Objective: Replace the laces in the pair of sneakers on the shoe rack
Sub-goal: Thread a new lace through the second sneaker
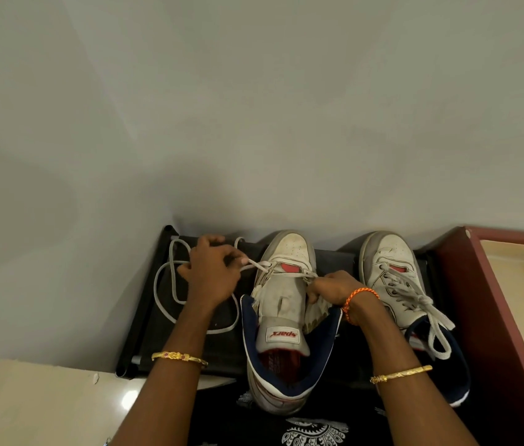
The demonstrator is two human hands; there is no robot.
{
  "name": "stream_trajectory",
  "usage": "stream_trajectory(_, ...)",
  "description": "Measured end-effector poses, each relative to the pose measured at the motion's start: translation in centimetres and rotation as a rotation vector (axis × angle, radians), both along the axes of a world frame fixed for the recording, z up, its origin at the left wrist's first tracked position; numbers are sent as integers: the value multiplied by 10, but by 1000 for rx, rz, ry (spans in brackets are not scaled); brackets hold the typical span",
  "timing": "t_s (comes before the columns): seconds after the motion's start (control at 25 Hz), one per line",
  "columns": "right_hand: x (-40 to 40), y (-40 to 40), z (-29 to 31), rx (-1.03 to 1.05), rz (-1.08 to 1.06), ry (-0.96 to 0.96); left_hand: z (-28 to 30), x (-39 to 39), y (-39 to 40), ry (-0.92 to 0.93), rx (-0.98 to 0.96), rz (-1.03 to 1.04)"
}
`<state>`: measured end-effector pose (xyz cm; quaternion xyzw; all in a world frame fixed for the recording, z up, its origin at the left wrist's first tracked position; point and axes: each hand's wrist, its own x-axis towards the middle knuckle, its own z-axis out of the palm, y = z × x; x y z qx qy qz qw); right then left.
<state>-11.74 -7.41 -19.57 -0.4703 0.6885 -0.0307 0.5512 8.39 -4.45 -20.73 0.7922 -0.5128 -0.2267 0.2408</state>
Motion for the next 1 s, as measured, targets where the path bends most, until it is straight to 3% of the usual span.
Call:
stream_trajectory(0.16,-2,0,0,-1,-9,-5,5,18,2,170,-94,364)
stream_trajectory(0.28,-4,0,1,2,-9,4,13,28,2,344,-323,700)
stream_trajectory(0.4,-4,0,-1,5,-7,5,18,34,3,376,-501,854)
stream_trajectory(0.52,-3,-1,-3,7,6,1,15,27,4,140,-414,672)
stream_trajectory(0.6,-1,-2,-2,3,15,1,10,18,4,-19,-279,259)
stream_trajectory(0.68,0,-1,-2,4,26,7,3,3,6,101,-115,-205)
stream_trajectory(0.72,0,-1,-2,4,28,7,-1,-6,7,192,-11,-342)
stream_trajectory(0.84,0,-2,-2,7,18,14,-10,-19,-1,180,123,-347)
stream_trajectory(1.0,0,-2,-4,7,20,38,-8,-14,-5,-22,4,-187)
